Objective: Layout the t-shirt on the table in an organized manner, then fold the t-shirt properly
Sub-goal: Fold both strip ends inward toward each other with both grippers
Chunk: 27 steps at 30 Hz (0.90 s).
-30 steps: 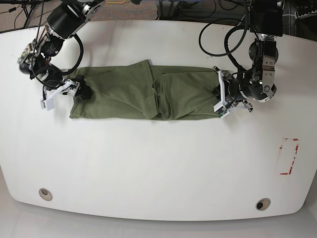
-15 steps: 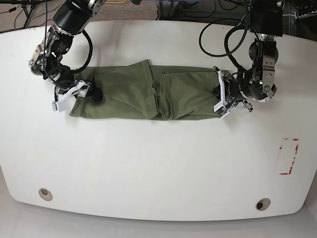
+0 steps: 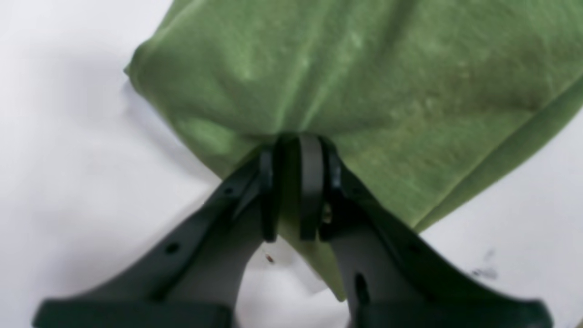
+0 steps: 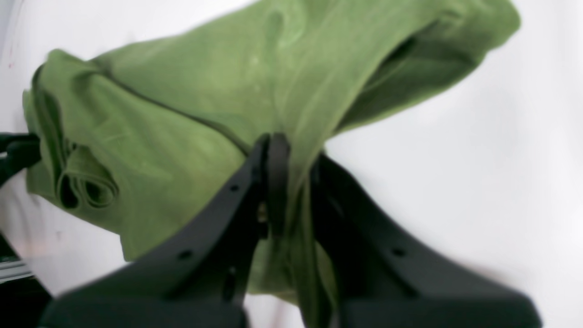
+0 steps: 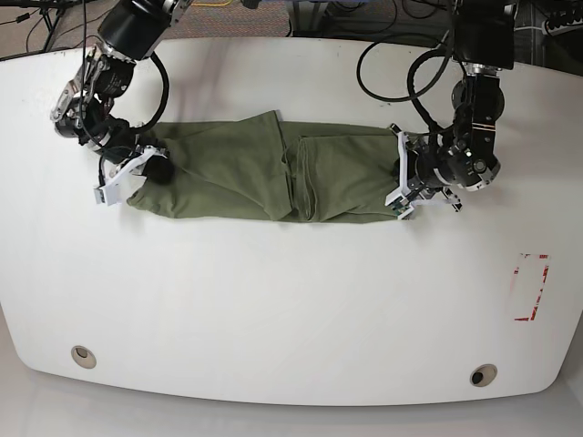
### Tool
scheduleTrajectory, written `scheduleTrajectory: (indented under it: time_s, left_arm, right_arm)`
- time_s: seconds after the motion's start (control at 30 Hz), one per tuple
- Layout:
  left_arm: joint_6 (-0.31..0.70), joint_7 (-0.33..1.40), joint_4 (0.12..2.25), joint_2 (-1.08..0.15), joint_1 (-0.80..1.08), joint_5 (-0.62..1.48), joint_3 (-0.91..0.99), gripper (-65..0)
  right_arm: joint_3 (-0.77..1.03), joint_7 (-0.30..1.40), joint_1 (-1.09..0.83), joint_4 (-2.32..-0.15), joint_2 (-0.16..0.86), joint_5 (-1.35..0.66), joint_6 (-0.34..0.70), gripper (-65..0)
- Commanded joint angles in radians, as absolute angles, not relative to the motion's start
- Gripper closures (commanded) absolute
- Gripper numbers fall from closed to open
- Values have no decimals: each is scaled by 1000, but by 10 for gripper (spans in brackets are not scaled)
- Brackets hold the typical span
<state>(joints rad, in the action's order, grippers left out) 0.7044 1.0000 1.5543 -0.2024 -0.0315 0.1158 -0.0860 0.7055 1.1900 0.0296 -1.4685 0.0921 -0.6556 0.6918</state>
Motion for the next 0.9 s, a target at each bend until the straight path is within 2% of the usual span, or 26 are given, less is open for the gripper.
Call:
scheduleTrajectory:
  time_s: [0.0, 0.27, 0.47, 0.63, 0.87]
  left_arm:
    - [698, 1053, 1544, -193, -44, 33, -125, -47]
    - [698, 1053, 1544, -128, -76, -113, -220, -47]
    - [698, 1049, 1544, -51, -77, -219, -220, -47]
    - [698, 1049, 1547, -24, -102, -220, -217, -47]
    - [698, 1049, 1552, 16, -104, -217, -206, -47]
  right_arm:
    - [708, 1214, 19, -1575, 101, -680, 698, -11]
    - [707, 1311, 12, -1811, 41, -680, 698, -11]
    - [578, 1300, -19, -1937, 19, -680, 698, -13]
    - [504, 1296, -27, -1966, -73, -680, 698, -13]
    - [392, 1294, -25, -1966, -147, -673, 698, -13]
